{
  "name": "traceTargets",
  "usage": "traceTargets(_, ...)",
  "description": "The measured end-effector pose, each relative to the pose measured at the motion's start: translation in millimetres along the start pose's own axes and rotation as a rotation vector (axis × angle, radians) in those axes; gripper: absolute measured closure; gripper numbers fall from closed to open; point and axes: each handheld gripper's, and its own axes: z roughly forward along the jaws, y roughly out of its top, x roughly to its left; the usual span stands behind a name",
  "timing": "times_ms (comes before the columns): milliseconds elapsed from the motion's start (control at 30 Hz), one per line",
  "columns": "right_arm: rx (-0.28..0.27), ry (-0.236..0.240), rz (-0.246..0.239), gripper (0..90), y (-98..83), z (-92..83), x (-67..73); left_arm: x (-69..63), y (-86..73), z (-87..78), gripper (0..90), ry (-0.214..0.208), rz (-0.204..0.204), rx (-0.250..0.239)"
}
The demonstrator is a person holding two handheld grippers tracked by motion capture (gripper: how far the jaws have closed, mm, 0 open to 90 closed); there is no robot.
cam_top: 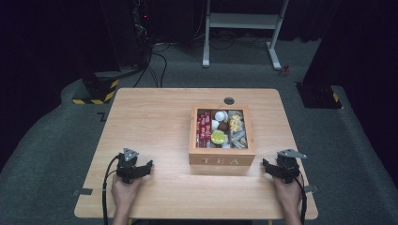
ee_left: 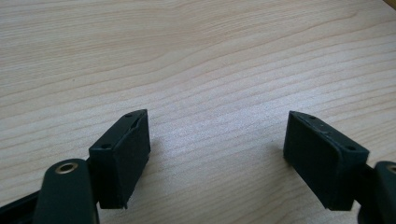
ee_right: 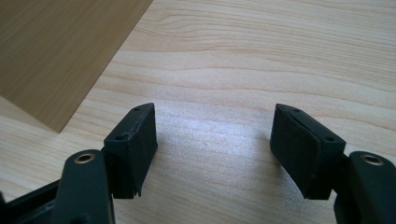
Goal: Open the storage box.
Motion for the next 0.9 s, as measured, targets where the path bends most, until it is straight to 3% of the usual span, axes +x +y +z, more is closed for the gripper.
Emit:
traceTargets(500, 0.0, 0.001, 0.001, 31.7, 0.0, -0.1, 0.1, 0.0, -0.1, 0.0, 23.3, -0.003, -0.006, -0.001)
traceTargets(900, -0.014, -0.033, 0.03, 45.7, -2.1, -2.9, 0.6, -0.1, 0.1, 0.0, 23.1, -0.001, 0.002, 0.001)
